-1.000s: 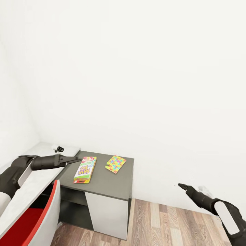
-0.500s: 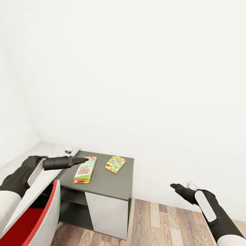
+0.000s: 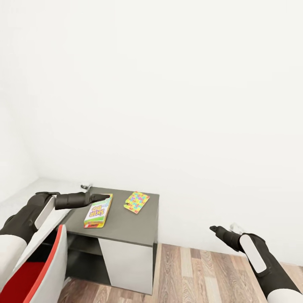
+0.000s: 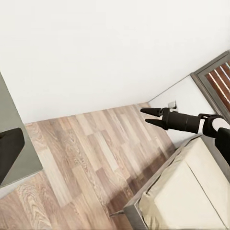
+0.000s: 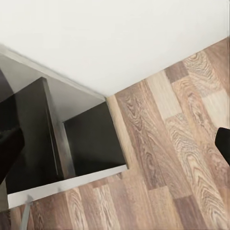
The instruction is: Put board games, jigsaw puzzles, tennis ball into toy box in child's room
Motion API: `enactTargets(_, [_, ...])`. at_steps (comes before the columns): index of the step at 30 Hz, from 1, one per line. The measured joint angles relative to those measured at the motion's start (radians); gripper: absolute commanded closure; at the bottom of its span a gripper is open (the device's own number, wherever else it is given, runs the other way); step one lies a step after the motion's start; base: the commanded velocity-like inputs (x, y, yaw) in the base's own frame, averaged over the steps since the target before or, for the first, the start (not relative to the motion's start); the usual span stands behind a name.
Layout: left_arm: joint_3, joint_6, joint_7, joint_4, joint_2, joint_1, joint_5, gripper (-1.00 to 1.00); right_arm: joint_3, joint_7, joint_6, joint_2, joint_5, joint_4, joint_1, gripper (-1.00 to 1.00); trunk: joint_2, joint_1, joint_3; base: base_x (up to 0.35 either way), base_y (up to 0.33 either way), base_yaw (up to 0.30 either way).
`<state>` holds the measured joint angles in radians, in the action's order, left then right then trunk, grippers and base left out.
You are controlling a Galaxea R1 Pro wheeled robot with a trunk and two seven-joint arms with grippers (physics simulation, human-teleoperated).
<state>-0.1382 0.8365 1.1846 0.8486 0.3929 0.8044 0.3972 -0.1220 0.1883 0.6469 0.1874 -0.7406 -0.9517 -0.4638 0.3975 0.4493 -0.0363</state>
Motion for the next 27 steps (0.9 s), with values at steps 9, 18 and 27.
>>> enactTargets(9, [0.000,0.000,0.001,0.000,0.001,0.000,0.000,-1.00,-0.002,0.000,-0.002,0.000,-0.002,0.002,0.000,-1.00,0.000,0.000,-0.006,0.000,0.000,-0.245])
enactTargets(18, [0.001,-0.001,0.003,0.000,0.005,0.000,0.003,-1.00,-0.001,0.001,-0.003,0.000,-0.002,0.003,0.000,-1.00,0.000,0.000,-0.013,0.000,0.000,-0.246])
enactTargets(27, [0.002,0.000,0.003,0.000,0.009,0.000,0.003,-1.00,-0.001,0.000,-0.005,0.000,-0.001,0.003,0.001,-1.00,0.000,0.000,-0.018,0.000,0.000,-0.112])
